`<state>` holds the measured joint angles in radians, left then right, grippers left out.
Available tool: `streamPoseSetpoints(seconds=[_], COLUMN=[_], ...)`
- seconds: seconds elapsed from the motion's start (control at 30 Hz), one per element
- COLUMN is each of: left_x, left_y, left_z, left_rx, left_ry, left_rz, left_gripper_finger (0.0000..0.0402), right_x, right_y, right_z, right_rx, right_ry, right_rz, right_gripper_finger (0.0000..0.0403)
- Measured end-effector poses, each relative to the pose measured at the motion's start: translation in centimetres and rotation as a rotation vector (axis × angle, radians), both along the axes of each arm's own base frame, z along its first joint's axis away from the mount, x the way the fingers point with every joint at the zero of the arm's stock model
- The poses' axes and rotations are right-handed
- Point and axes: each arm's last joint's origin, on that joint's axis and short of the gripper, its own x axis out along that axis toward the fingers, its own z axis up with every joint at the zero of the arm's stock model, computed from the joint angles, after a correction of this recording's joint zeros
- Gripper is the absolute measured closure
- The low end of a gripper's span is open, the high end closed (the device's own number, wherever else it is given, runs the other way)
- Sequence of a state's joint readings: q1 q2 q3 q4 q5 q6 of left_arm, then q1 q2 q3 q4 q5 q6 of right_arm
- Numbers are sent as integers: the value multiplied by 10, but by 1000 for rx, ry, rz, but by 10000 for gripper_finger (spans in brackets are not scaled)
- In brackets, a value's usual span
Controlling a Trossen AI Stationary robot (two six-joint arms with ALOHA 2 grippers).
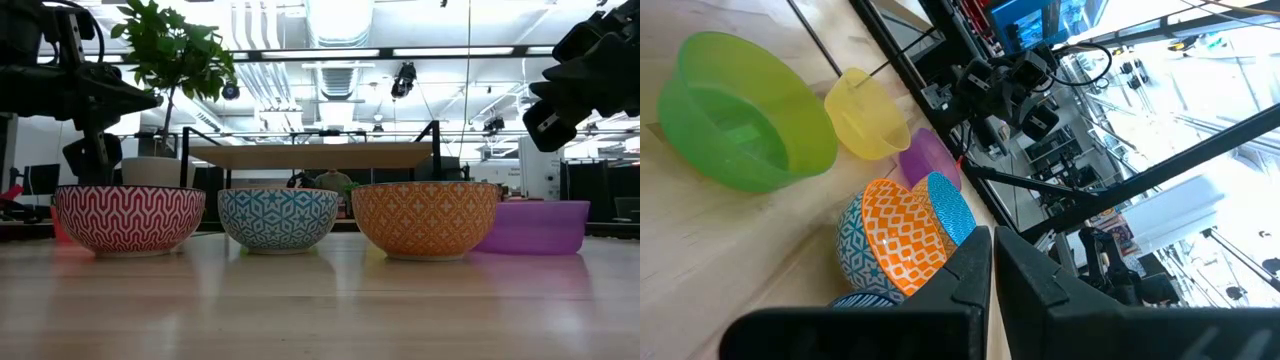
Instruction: Place and stack bowls onto a shelf
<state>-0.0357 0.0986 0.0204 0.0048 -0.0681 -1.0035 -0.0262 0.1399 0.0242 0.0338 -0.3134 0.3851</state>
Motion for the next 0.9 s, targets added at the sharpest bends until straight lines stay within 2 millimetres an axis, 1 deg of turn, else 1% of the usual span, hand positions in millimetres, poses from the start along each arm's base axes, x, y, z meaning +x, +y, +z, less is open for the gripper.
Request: streamPoseSetpoints(seconds=[0.9], left_x=[0], left_y=[0], left_z=[0], left_rx=[0], left_ry=[0], left_rz=[0], left_gripper_finger=[402], right_x=[0], right_y=[0], right_z=[0], right_rx=[11], right_ry=[7], right_rz=[-1], right_gripper_finger=[335])
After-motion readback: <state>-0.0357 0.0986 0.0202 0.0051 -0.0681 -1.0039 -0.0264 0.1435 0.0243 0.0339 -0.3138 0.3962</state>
